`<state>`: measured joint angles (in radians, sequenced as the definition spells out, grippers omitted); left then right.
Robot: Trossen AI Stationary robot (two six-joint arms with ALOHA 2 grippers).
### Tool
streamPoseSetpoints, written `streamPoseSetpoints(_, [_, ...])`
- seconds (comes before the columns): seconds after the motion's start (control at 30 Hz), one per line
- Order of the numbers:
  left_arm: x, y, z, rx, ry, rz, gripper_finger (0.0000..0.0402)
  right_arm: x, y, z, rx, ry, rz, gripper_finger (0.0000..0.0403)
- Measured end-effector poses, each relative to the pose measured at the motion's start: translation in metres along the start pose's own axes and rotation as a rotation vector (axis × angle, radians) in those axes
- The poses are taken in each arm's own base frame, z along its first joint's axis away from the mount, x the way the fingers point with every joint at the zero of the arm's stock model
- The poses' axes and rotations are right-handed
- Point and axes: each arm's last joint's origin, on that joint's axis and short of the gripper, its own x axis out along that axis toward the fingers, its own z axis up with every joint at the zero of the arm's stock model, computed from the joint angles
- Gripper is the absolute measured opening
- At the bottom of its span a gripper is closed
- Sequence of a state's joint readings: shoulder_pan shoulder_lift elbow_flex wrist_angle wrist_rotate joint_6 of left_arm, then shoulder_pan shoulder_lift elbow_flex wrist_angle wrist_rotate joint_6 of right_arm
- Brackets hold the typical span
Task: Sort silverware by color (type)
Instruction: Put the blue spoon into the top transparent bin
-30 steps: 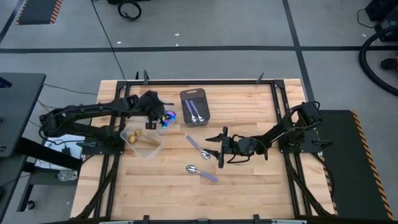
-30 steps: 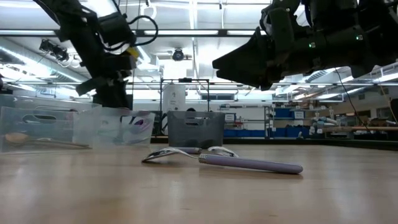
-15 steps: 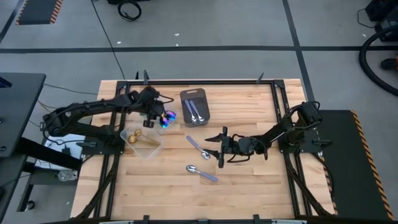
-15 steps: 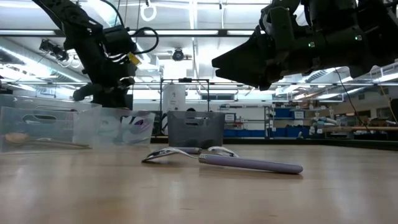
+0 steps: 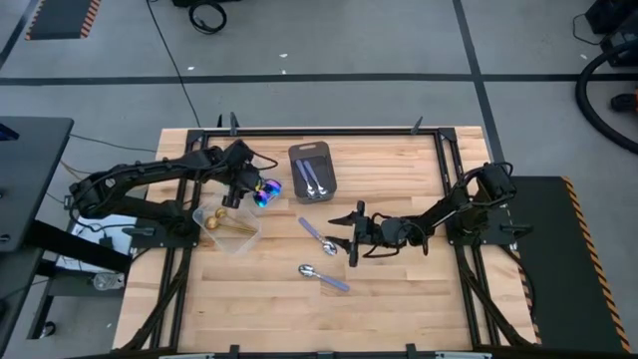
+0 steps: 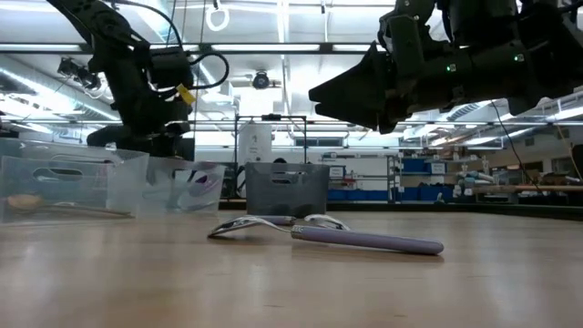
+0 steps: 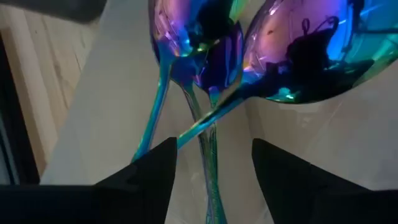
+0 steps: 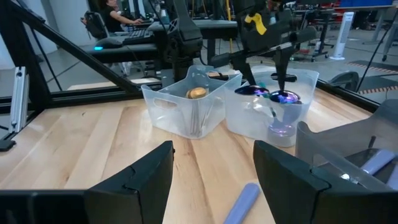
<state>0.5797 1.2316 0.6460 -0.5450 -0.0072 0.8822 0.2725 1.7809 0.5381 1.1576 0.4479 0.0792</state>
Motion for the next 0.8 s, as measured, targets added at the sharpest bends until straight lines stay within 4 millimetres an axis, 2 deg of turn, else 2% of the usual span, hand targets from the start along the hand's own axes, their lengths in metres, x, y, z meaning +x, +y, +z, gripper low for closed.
streamPoseSetpoints(0.13, [0.0,0.0,0.0,0.021,-0.001,0.0,0.02,0.001,-0.002,0.0,0.012,0.0,-0.004,0.023])
streamPoseSetpoints(0.3, [0.0,0.006,0.011,0.038,-0.092,0.069,0.0187,0.001,-0.002,0.0,0.027,0.0,-0.002,0.023])
streamPoseSetpoints(0.57, [0.026,0.005,0.024,0.087,-0.117,0.047,0.0185,0.001,-0.002,0.0,0.026,0.002,-0.002,0.023])
streamPoseSetpoints(0.8, [0.031,0.009,0.029,0.041,-0.148,0.082,0.0169,0.001,-0.002,0.0,0.026,0.002,-0.001,0.023])
